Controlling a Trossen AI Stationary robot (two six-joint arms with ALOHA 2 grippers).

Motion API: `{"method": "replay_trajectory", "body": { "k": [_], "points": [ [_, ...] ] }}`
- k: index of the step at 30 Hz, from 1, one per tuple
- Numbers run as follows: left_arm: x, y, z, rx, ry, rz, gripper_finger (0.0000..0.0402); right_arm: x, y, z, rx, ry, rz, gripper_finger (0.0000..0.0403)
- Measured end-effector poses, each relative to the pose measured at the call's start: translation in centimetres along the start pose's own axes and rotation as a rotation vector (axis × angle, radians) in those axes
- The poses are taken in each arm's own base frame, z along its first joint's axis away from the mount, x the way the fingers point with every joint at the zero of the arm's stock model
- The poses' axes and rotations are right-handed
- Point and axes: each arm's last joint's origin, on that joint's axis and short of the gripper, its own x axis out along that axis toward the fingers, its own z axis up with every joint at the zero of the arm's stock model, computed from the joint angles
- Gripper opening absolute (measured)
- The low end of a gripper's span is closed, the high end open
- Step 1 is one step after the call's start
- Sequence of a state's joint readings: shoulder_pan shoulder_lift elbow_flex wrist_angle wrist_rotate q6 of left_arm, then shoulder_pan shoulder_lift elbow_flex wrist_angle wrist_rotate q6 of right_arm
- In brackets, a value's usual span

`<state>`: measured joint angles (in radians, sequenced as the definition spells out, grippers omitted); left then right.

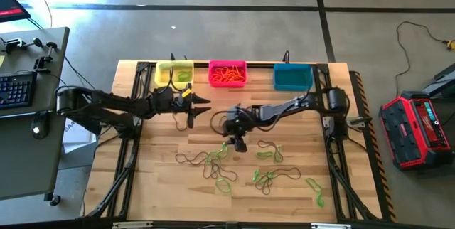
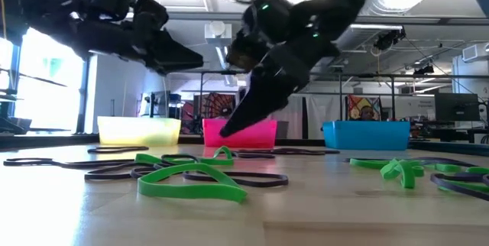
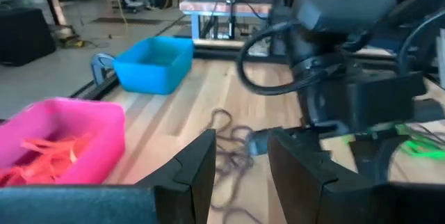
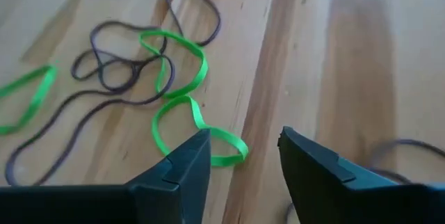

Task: Sort rubber bands into baskets
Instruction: Put the green rubber band into the yellow bin

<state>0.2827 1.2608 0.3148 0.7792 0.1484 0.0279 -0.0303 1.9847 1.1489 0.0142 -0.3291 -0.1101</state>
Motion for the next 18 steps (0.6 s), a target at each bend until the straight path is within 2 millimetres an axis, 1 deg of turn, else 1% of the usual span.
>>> {"method": "replay_trajectory", "body": {
  "k": [4, 8, 11, 15, 16, 18],
  "points": [
    [-0.5, -0.7, -0.7, -0.016, 0.020, -0.028, 0.0122, 1.7, -0.5, -0.1, 0.001, 0.083, 0.036, 0.0153],
    [-0.7, -1.2, -1.3, -0.021, 0.040, -0.049, 0.0122, 2.3, -0.6, 0.7, -0.034, 0.094, 0.059, 0.0134],
    [-0.8, -1.5, -1.5, -0.022, 0.045, -0.060, 0.0122, 2.2, -0.5, 0.7, -0.046, 0.104, 0.057, 0.0095],
    [-0.8, -1.7, -1.7, -0.073, 0.067, -0.067, 0.0122, 2.2, -0.5, 0.6, -0.063, 0.119, 0.055, 0.0018],
    [-0.8, -1.7, -1.7, -0.095, 0.076, -0.066, 0.0122, 2.2, -0.6, 0.6, -0.073, 0.121, 0.041, 0.0010],
    [-0.8, -1.7, -2.0, -0.139, 0.101, -0.063, 0.0122, 2.1, -0.7, 0.6, -0.076, 0.127, 0.014, 0.0013]
  ]
}}
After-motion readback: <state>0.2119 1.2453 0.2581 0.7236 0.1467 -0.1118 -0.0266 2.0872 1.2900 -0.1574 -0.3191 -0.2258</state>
